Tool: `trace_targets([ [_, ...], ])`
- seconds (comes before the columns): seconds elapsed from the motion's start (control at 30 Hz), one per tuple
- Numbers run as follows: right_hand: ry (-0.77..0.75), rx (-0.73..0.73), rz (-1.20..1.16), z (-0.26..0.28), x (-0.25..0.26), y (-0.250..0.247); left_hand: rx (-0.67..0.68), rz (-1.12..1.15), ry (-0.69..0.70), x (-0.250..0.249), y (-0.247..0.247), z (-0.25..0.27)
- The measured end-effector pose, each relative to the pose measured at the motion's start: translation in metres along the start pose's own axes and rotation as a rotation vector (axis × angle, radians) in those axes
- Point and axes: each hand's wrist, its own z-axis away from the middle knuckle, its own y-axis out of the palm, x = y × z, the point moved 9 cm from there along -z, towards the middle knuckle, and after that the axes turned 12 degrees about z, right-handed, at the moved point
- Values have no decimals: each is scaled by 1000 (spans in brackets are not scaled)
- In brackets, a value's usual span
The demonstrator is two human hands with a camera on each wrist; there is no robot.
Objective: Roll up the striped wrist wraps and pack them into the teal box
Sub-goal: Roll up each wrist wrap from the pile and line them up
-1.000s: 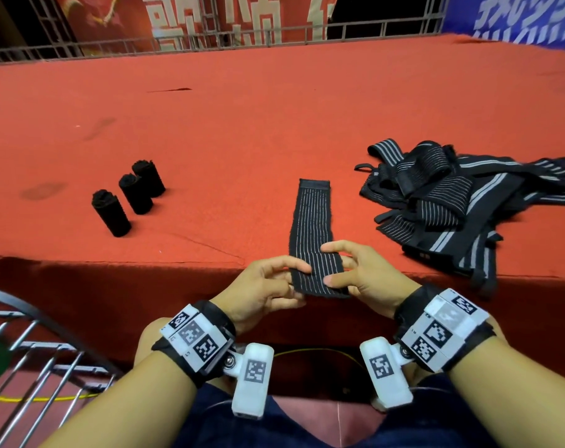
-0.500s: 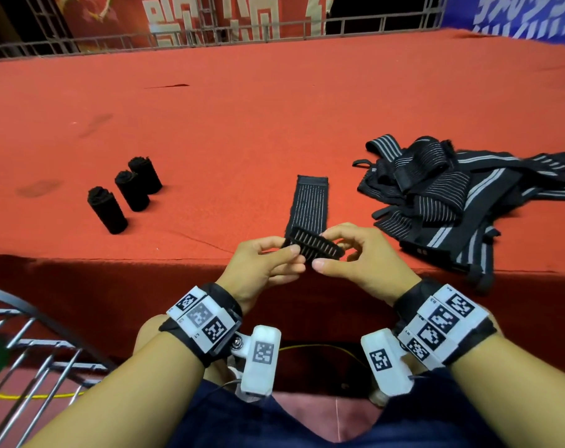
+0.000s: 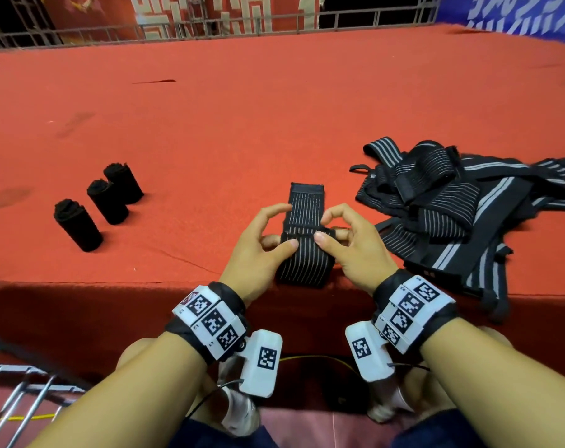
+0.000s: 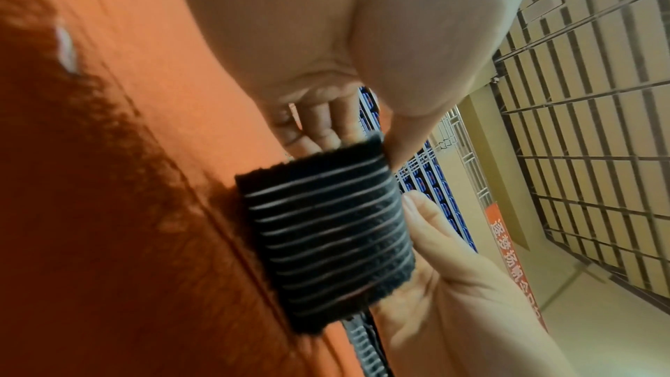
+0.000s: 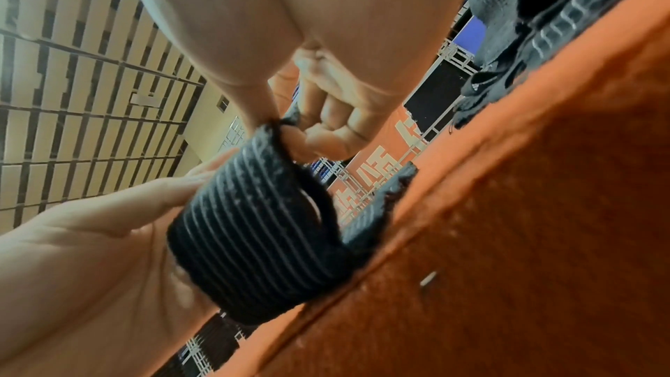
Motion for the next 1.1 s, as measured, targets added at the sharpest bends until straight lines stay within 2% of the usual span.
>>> trace_targets([
  [0.1, -36, -47, 73, -16, -11, 1, -9, -73, 15, 10, -4, -22],
  [0.2, 35, -49, -14, -22, -30, 6, -38, -126, -1, 25, -9, -37],
  [0.4, 130, 8, -154, -23, -56, 14, -61, 153, -128, 53, -17, -42],
  [0.5, 93, 28, -117, -24, -54, 16, -36, 184, -133, 55, -19, -42],
  [0.8, 48, 112, -47, -27, -49, 23, 72, 73, -81, 56, -16, -47],
  [1.0, 19, 58, -119, -22, -44, 18, 5, 100, -113, 60, -19, -46],
  [1.1, -39, 95, -56, -20, -41, 21, 5, 122, -132, 59, -17, -44],
])
